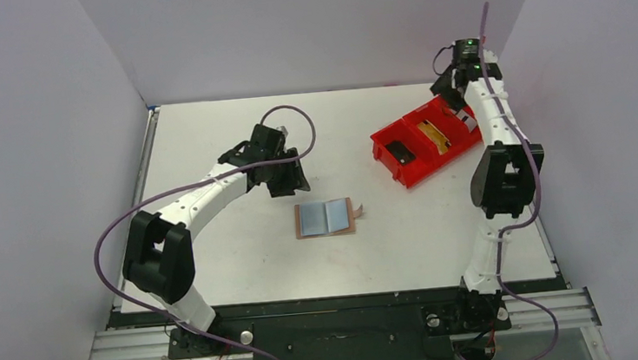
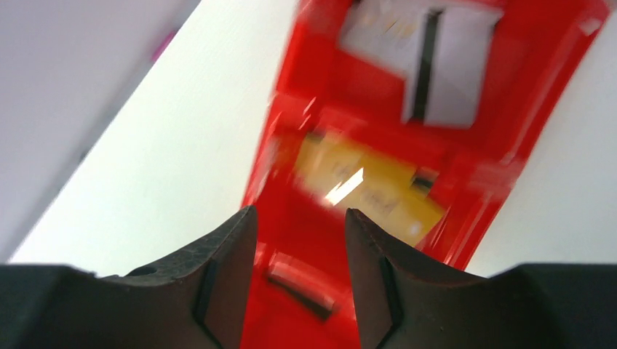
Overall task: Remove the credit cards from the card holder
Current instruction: Place the credit card in the storage box, then remove the credit card from the card holder.
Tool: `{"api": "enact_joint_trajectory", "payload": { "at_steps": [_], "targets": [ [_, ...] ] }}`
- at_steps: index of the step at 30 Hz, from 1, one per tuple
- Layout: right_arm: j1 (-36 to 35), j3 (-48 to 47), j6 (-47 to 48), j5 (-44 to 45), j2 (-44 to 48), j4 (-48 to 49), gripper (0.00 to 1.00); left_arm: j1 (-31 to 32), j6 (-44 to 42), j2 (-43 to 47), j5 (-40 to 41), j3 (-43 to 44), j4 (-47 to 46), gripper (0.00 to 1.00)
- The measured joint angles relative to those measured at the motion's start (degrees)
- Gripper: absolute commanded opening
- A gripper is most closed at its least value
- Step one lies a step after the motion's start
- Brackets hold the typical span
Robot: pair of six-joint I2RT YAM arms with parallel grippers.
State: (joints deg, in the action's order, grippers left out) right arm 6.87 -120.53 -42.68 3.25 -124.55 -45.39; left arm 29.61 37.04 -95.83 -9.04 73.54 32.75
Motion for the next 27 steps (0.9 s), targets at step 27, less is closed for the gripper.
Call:
{"api": "enact_joint_trajectory", "payload": {
  "at_steps": [27],
  "targets": [
    [-49.2, 45.8, 0.7, -12.6, 19.9, 15.1, 0.44, -8.6, 2.8, 7.3, 1.3, -12.2, -2.1, 0.46]
  ]
}}
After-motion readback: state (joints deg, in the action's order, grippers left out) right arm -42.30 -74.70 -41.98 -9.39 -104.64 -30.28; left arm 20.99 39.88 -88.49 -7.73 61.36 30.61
